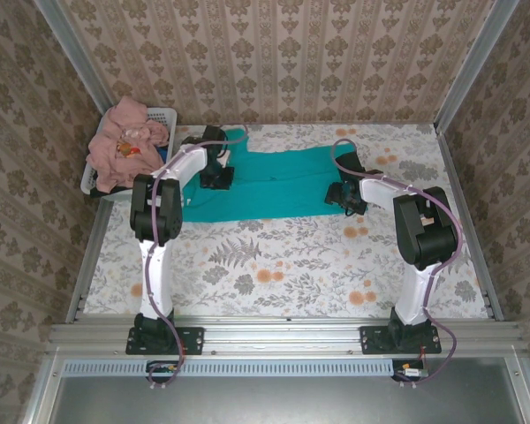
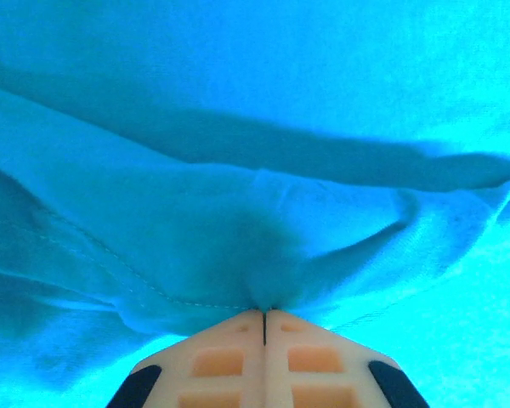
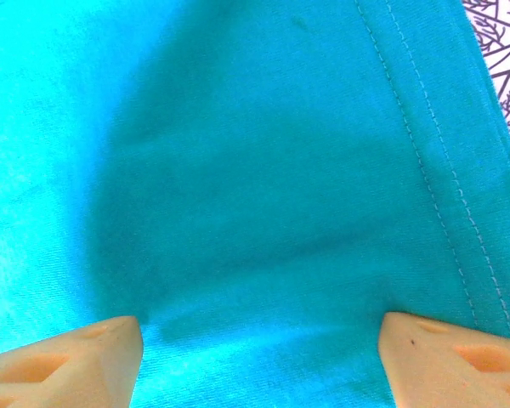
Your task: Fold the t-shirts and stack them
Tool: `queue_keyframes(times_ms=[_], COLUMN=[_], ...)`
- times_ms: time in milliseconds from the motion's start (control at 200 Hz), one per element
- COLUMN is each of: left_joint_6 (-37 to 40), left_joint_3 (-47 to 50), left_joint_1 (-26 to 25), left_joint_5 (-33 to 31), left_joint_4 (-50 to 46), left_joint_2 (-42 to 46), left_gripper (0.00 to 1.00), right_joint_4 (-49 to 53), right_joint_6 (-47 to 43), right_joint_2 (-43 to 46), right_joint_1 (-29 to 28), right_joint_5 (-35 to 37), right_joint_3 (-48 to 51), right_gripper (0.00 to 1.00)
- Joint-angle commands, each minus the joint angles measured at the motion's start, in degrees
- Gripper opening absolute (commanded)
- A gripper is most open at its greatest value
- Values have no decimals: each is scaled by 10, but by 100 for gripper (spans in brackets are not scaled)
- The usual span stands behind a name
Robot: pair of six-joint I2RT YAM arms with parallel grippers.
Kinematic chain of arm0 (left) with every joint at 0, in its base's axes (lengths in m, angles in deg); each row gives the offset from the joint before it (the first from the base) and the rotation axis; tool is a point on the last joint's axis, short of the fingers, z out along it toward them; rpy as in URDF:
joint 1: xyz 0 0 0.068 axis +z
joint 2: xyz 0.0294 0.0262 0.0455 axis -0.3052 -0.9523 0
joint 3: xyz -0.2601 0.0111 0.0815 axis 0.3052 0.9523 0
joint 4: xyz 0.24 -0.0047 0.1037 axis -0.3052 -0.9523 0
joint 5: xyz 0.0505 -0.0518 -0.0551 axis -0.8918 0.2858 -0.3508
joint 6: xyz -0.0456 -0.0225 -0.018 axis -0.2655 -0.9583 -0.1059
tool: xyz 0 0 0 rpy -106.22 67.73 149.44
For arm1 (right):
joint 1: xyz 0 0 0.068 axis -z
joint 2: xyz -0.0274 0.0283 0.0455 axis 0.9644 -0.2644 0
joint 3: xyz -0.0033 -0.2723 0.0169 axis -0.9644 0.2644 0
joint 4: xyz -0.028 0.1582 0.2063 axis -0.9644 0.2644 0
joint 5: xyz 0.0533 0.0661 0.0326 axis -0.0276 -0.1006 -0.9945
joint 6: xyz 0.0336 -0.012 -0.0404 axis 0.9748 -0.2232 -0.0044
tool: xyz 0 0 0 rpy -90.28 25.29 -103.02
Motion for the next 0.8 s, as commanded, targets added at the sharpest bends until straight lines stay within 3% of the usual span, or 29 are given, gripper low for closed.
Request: queue_keyframes(times_ms=[0, 255, 465, 530, 670, 795], left_joint_6=[10, 19, 43, 43, 39, 40], left_joint_3=[-30, -98, -248, -293, -358, -323], left_joint_1=[-1, -6, -9, -8, 7, 17], left_joint_5=[-9, -9, -25, -41, -40, -56], left_joint_4=[-25, -56, -117, -133, -166, -168], left_joint_2=[17, 6, -92, -118, -148, -110], left_gripper=[0, 0, 0, 16, 24, 32], right_joint_4=[12, 14, 25, 37, 66, 80], right_joint_6=[3, 2, -1, -2, -2, -16], right_joint_2=[2, 6, 24, 36, 59, 57], right_joint_1=[2, 2, 2, 2, 5, 18], right_joint_5=[-20, -26, -27, -16, 33, 49], right_joint_3=[10, 8, 7, 9, 9, -10], right_gripper=[75, 75, 75, 75, 72, 71])
